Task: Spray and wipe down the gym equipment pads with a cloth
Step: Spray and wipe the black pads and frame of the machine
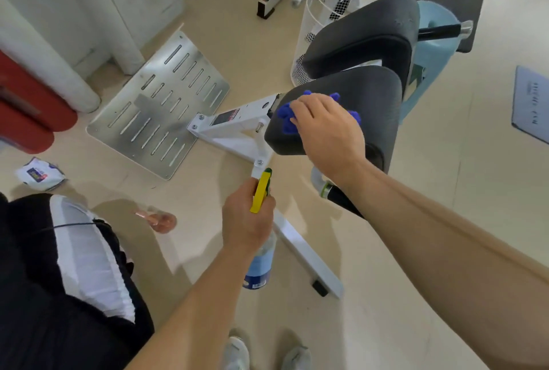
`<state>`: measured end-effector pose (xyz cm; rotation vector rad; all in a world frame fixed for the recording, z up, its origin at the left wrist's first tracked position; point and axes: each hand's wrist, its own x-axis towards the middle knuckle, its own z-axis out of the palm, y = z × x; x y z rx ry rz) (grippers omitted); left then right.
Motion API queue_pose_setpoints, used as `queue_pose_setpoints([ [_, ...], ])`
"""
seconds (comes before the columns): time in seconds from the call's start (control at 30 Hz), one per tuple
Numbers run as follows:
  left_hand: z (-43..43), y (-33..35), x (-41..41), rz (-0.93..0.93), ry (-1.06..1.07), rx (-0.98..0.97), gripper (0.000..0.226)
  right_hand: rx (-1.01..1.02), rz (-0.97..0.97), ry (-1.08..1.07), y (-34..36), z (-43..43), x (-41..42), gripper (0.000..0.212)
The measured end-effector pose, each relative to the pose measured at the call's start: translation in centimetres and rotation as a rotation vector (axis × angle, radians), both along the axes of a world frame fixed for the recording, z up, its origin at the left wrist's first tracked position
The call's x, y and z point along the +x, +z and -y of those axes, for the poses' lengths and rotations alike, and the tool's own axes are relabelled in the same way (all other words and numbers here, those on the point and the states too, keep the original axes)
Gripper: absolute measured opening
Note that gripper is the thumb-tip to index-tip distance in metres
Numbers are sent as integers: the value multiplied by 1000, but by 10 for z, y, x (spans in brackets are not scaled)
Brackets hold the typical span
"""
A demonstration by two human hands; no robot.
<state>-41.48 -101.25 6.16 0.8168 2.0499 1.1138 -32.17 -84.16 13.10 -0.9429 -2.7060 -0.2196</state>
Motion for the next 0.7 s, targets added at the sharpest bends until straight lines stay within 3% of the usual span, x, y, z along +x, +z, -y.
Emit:
queue_pose_setpoints([
  [0.2, 8, -11, -13, -38, 20, 46, 22, 161, 665, 206, -52, 9, -49, 42],
  [0.37, -2, -3, -10, -63, 4, 69, 32, 308, 862, 377, -48, 13, -23, 39],
  [0.43, -5, 4, -3, -66, -3, 80, 31, 358, 864, 422, -34, 12, 11, 37],
  [0.53, -5, 14, 8, -48, -3, 76, 21, 410, 667, 353, -3, 10, 74, 37],
  [0.63, -5, 22, 15, -41, -10, 65, 15, 381, 588, 311, 16, 8, 120, 43],
  [0.7, -4, 26, 17, -49, -16, 75, 18, 380, 618, 331, 14, 5, 115, 33],
])
